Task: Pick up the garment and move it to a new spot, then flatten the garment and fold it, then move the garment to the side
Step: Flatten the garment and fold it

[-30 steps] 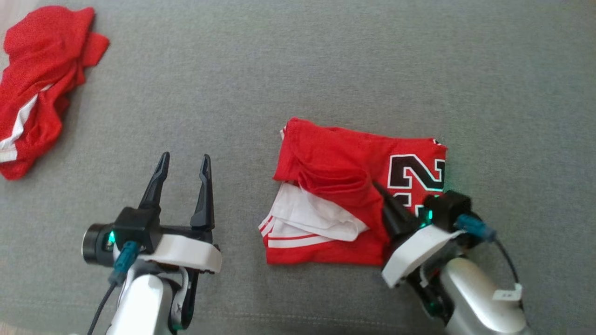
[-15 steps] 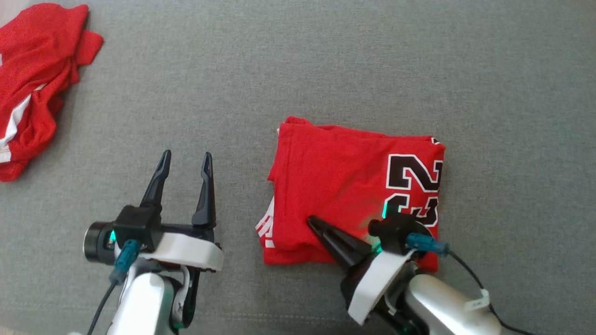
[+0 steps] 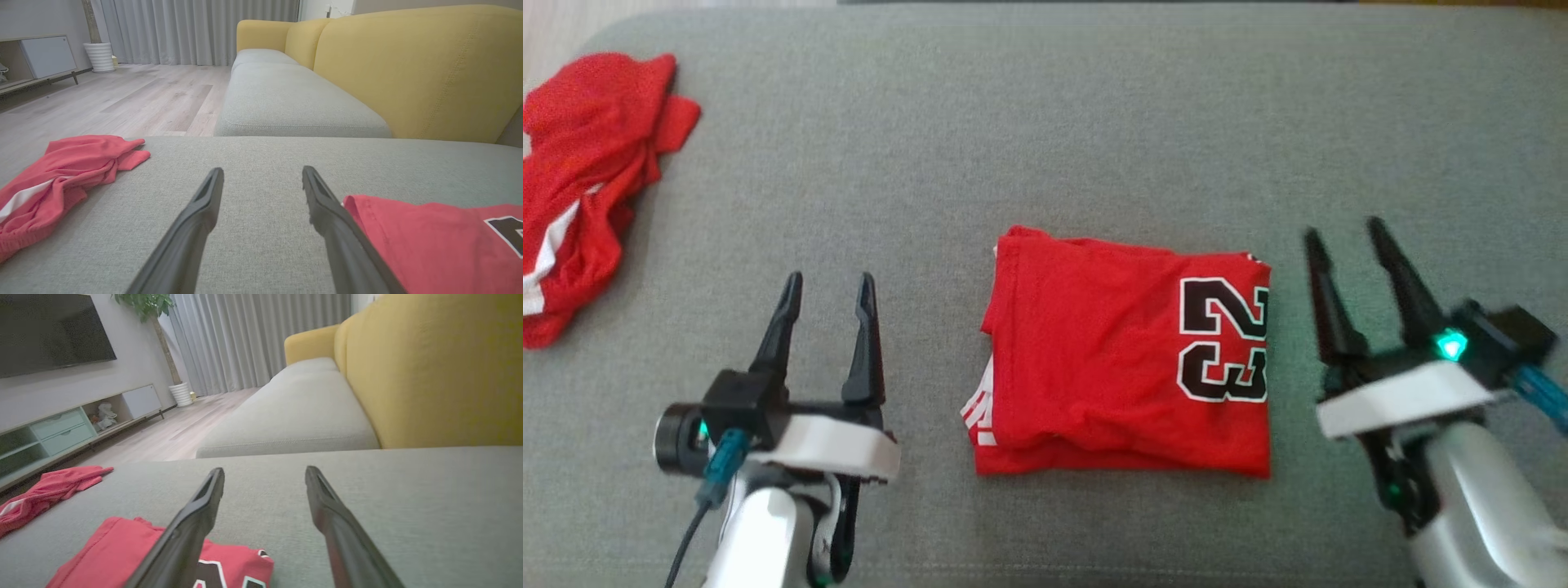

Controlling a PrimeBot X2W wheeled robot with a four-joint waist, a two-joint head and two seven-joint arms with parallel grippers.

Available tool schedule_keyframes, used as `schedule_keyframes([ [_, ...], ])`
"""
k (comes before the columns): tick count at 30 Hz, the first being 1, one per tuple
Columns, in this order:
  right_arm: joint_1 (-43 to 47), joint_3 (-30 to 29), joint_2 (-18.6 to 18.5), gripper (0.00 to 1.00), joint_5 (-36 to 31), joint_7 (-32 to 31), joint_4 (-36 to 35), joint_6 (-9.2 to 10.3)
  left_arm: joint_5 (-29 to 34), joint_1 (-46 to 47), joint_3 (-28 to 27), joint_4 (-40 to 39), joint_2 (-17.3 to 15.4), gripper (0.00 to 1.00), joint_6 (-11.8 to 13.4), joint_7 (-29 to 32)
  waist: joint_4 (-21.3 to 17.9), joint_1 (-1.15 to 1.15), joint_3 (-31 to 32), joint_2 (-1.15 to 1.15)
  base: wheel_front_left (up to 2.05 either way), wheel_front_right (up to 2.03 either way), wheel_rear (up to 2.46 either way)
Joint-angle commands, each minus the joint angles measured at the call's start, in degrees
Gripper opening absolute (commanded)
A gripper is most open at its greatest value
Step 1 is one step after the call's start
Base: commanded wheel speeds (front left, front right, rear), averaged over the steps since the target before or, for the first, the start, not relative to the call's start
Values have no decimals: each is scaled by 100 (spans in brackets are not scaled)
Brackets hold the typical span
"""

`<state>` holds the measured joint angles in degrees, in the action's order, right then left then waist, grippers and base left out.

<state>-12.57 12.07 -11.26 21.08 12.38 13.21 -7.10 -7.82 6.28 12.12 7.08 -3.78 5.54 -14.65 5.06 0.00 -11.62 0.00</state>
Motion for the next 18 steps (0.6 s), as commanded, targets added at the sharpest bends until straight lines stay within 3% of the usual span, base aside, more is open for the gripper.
schedule_keyframes([
  [1,60,31,54,100,-91,-19,-253,-39,-28,30,-217,-207,-97,100,20,-35,-30,0,70,0,0,0,0],
  [10,1086,-980,290,100,-818,-644,-1459,-39,-27,-264,-220,-192,-305,100,-68,-28,-154,0,450,0,0,0,0],
  [18,1780,-1201,462,100,-1072,-970,-2178,-39,-61,-611,-168,-231,-441,100,-103,71,-245,0,809,0,0,0,0],
])
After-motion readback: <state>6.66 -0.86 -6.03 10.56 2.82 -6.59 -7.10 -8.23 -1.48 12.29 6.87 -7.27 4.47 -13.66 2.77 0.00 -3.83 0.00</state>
